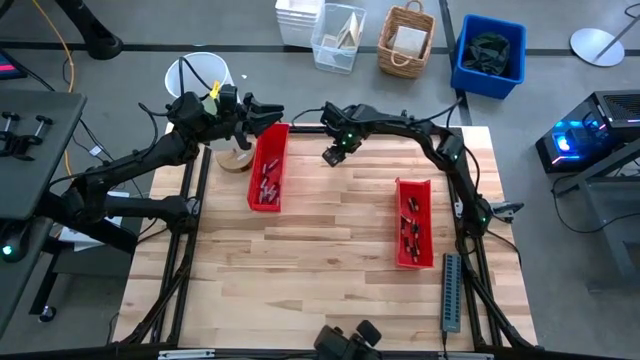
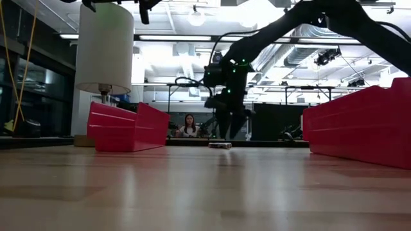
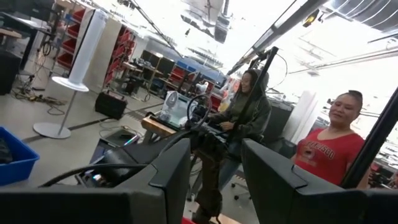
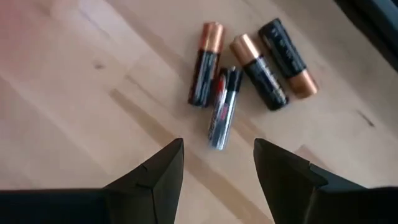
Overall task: Sort batteries
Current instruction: Put the silver battery into the top red bin
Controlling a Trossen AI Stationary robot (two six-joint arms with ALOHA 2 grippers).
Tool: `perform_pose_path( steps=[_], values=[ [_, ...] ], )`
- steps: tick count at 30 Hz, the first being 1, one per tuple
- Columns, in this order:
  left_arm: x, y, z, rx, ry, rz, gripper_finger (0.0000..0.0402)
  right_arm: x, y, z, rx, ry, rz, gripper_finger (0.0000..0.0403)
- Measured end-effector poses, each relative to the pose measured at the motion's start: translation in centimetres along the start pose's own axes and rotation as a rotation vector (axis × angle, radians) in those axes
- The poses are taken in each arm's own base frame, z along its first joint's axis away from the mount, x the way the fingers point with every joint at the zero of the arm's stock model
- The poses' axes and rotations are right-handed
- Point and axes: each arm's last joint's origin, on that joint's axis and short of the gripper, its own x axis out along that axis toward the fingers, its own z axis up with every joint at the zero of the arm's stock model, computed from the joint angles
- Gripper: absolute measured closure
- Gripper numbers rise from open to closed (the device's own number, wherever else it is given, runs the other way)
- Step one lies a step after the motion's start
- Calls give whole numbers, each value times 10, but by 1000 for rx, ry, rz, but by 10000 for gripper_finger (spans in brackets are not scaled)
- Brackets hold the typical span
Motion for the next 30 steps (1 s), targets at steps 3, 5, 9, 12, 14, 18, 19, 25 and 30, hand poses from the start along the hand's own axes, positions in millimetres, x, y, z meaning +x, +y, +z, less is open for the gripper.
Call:
perform_pose_path(
  steps=[3, 5, 9, 12, 14, 18, 19, 25, 30],
  values=[
    [0, 0, 0, -7, 0, 0, 266, 7, -1, 1, -2, -1, -4, 213],
    [0, 0, 0, -7, 0, 0, 266, 13, -2, 2, -1, -2, -17, 213],
    [0, 0, 0, -25, 0, 0, 266, 29, 0, -1, 6, 44, -19, 213],
    [0, 0, 0, -25, 1, -2, 266, 30, 2, 1, 19, 29, -4, 213],
    [0, 0, 0, -26, 2, -1, 266, 30, 2, 2, 26, 19, -10, 217],
    [0, 0, 0, -26, 3, -2, 266, 30, 1, 1, 21, 24, -15, 258],
    [0, 0, 0, -26, 3, -2, 266, 30, 1, 1, 19, 27, -16, 276],
    [0, 0, -1, -25, 6, -4, 266, 29, -3, -1, -8, 54, -25, 373],
    [0, -1, -1, -25, 15, -20, 266, 21, -8, -10, -35, 154, -44, 373]
  ],
)
